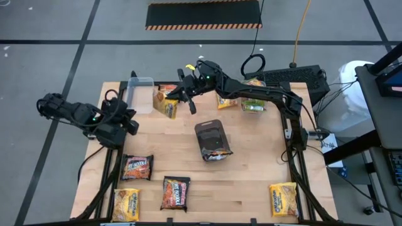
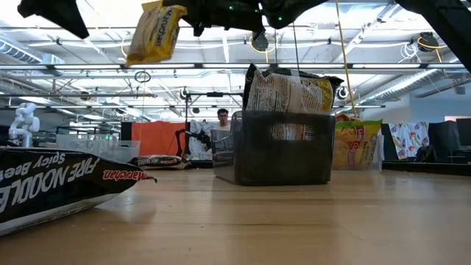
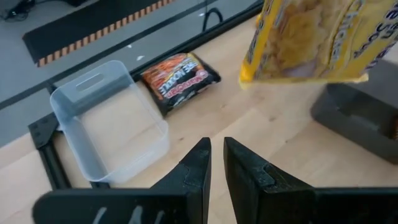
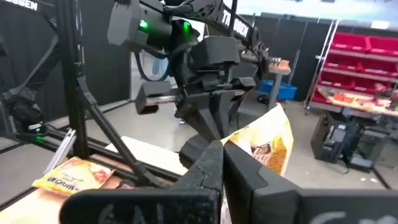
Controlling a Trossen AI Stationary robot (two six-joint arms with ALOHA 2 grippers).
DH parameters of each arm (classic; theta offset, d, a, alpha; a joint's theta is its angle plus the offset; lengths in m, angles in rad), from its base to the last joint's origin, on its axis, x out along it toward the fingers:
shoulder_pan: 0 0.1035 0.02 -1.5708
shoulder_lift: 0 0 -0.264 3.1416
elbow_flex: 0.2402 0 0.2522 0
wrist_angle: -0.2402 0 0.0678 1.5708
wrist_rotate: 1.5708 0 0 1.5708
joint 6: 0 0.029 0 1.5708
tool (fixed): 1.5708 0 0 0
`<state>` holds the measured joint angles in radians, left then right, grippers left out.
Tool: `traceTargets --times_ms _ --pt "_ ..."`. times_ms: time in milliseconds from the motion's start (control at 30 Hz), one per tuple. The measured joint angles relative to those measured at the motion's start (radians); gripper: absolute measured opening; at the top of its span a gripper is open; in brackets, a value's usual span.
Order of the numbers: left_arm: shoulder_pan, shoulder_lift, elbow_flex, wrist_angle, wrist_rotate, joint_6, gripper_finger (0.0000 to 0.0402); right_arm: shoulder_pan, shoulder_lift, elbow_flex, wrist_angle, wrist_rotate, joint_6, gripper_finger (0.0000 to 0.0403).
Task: Sort Maruchan noodles
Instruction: Put the bottom middle yellow noodle pack into the left transparent bin
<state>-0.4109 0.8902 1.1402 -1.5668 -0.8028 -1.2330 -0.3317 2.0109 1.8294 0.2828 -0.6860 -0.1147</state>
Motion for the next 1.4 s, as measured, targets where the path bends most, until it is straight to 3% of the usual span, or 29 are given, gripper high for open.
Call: traceTargets --times_ms 233,567,733,1000,1133,1400 --pt "0.038 0.0 -0.022 0.001 0.001 0.038 0.0052 0.002 0.0 0.0 -0.024 0.001 -0.001 0.0" --pt "0.148 0.0 -0.022 0.005 -0.008 0.076 0.0096 0.016 0.0 0.0 -0.049 0.001 -0.016 0.0" --pt "0.176 0.0 -0.021 0.129 -0.009 0.233 0.0099 0.02 0.0 -0.001 -0.086 0.0 -0.032 0.0" --pt "0.179 -0.004 -0.018 0.473 -0.009 0.683 0.0099 0.02 -0.001 -0.001 -0.101 0.001 -0.032 0.0" --pt "0.179 -0.003 -0.017 0.616 -0.008 0.82 0.0099 0.02 -0.001 -0.001 -0.102 0.001 -0.029 0.0" --pt "0.187 -0.008 -0.017 0.704 -0.01 1.054 0.0099 0.02 -0.001 -0.001 -0.101 0.001 -0.029 0.0"
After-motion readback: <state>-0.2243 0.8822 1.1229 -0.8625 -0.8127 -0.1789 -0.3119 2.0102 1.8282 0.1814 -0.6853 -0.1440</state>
